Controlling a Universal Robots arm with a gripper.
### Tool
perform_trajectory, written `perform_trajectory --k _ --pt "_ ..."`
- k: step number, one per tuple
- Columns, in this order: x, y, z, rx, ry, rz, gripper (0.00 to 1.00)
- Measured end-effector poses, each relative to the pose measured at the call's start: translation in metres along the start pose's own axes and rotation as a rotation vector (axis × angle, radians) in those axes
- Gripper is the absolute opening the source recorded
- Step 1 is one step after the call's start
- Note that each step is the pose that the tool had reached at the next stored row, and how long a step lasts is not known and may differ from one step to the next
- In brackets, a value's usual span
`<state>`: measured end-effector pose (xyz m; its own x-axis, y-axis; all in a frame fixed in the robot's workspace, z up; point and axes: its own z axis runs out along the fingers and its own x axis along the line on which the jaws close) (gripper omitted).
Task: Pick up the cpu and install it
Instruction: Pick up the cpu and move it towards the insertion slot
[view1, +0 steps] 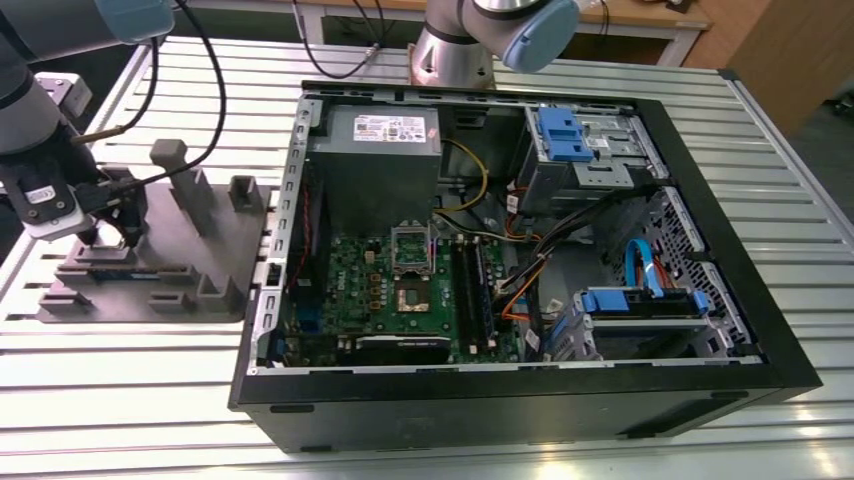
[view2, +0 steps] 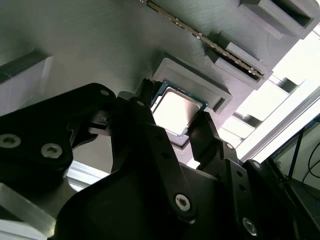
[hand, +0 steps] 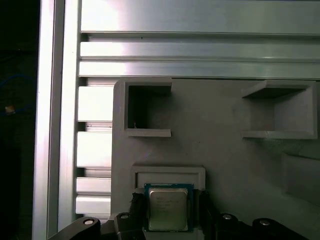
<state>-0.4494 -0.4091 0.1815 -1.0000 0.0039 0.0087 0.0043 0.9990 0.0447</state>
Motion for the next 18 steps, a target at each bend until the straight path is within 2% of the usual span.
perform_trajectory --k 8,10,11,12,18 --pt "0.0 0.0002 0.0002 -0.0001 0.0005 -0.012 0.56" --pt "0.0 0.0002 0.0002 -0.0001 0.0006 -0.012 0.55" --pt "0.0 0.0002 0.0002 -0.0001 0.0006 -0.012 0.48" --pt "0.0 0.0002 0.0002 -0.0002 0.0006 -0.012 0.48" --pt "0.0001 0.0005 -0.0056 -0.0003 0.0006 -0.012 0.47"
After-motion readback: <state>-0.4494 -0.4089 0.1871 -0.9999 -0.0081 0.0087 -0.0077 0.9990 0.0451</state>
